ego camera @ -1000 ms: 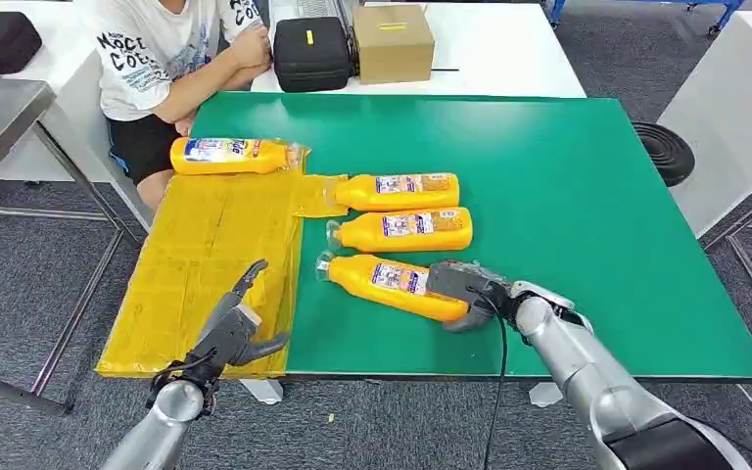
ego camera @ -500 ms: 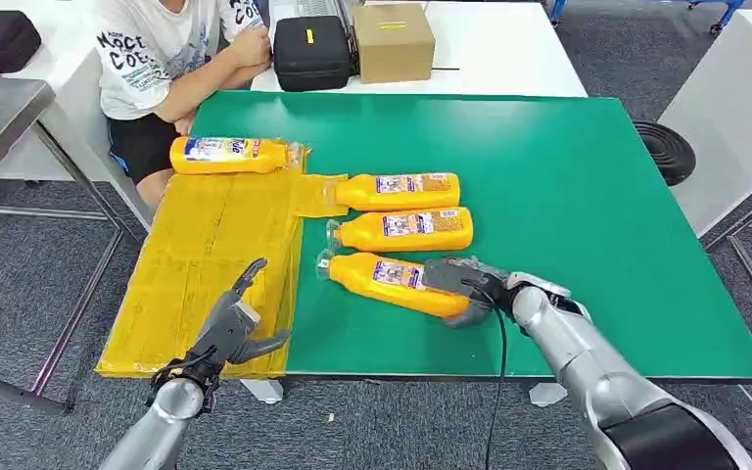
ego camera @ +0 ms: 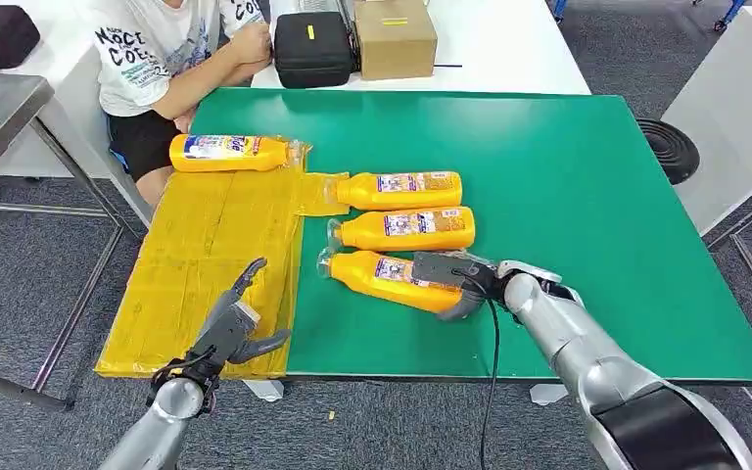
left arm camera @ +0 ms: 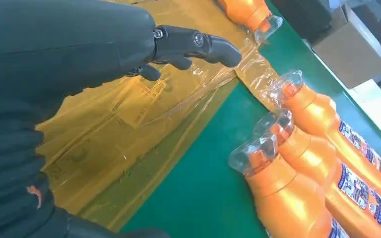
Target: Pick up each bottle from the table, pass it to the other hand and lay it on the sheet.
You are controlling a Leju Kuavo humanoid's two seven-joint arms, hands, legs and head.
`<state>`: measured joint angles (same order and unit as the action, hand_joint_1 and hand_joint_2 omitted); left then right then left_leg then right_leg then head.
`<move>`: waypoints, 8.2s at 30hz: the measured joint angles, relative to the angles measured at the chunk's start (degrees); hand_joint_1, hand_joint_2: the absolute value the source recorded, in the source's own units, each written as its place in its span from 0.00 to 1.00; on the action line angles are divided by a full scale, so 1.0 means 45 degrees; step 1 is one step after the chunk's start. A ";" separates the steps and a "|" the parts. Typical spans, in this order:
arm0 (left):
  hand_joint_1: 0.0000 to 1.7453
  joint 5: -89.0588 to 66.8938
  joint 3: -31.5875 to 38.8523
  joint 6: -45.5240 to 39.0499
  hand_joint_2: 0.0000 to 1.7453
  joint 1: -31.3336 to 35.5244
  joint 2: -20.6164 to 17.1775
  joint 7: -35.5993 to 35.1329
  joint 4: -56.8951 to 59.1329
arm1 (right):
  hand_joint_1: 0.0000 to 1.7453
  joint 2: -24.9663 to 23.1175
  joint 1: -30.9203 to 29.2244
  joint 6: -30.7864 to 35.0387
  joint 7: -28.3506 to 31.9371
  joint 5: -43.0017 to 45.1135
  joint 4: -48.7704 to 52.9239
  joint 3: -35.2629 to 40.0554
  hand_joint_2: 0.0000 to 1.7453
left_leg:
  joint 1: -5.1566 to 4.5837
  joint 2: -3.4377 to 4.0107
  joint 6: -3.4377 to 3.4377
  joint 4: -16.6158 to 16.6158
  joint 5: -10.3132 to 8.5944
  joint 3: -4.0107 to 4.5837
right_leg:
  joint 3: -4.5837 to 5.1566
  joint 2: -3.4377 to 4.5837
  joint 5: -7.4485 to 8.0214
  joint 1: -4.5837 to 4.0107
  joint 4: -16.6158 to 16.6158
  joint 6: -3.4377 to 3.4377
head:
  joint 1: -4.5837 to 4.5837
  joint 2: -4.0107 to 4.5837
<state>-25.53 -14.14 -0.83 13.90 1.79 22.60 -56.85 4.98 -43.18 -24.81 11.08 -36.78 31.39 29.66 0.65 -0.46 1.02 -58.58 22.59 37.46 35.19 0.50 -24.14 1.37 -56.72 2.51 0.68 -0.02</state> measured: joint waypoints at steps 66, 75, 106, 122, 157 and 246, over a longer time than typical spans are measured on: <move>0.00 0.7103 0.1413 0.5885 1.00 -0.0984 0.0199 0.0461 -0.0952 | 1.00 -0.1846 0.6144 0.2642 0.4921 0.2608 0.7169 -0.2045 1.00 | 0.0010 -0.0020 -0.0035 0.0001 0.0037 0.0028 | 0.0030 -0.0017 -0.0048 -0.0003 0.0001 0.0016 | 0.0000 0.0000; 0.00 0.9253 0.0962 0.9093 1.00 -0.0601 0.0204 0.0787 -0.0772 | 1.00 -0.2477 0.5579 0.2055 0.5595 0.2730 0.5391 -0.2011 1.00 | 0.0010 -0.0023 -0.0035 0.0001 0.0036 0.0029 | 0.0030 -0.0020 -0.0050 -0.0001 -0.0001 0.0016 | 0.0000 0.0000; 0.00 0.8573 -0.0219 0.8879 1.00 0.0160 0.0219 0.0719 -0.0097 | 1.00 -0.3041 0.4984 0.1603 0.5877 0.2191 0.4012 -0.0943 1.00 | 0.0009 -0.0023 -0.0035 0.0001 0.0036 0.0029 | 0.0030 -0.0019 -0.0049 -0.0001 -0.0001 0.0016 | -0.0005 0.0000; 0.00 0.9238 -0.0194 0.9161 1.00 0.0315 0.0228 0.0884 0.0209 | 1.00 -0.3002 0.4625 0.1715 0.5989 0.2055 0.3011 -0.0418 1.00 | 0.0009 -0.0022 -0.0035 0.0001 0.0036 0.0029 | 0.0031 -0.0019 -0.0049 -0.0001 -0.0001 0.0016 | 0.0000 0.0000; 1.00 0.8981 -0.0223 0.9705 1.00 0.0165 0.0194 0.1248 -0.0068 | 0.00 -0.3060 0.4300 0.1992 0.6008 0.2511 0.2361 -0.0252 0.00 | 0.0009 -0.0021 -0.0035 0.0001 0.0036 0.0029 | 0.0030 -0.0018 -0.0049 -0.0001 -0.0001 0.0016 | -0.0005 0.0000; 1.00 -0.7281 -0.5756 0.1472 1.00 0.5462 -0.4187 -0.1841 0.3411 | 0.00 -0.2181 0.8935 0.1175 0.5251 0.4318 1.1142 -0.4959 0.00 | 0.0010 -0.0012 -0.0023 0.0000 0.0011 0.0014 | 0.0019 -0.0017 -0.0039 -0.0002 -0.0002 0.0010 | -0.0005 0.0000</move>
<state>-58.29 -40.04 5.79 38.48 -17.05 14.32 -41.50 -4.83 -2.98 -19.52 34.71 -17.35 81.53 7.34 0.70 -0.52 0.91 -58.58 22.64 37.52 35.28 0.42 -24.31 1.36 -56.73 2.55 0.66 -0.02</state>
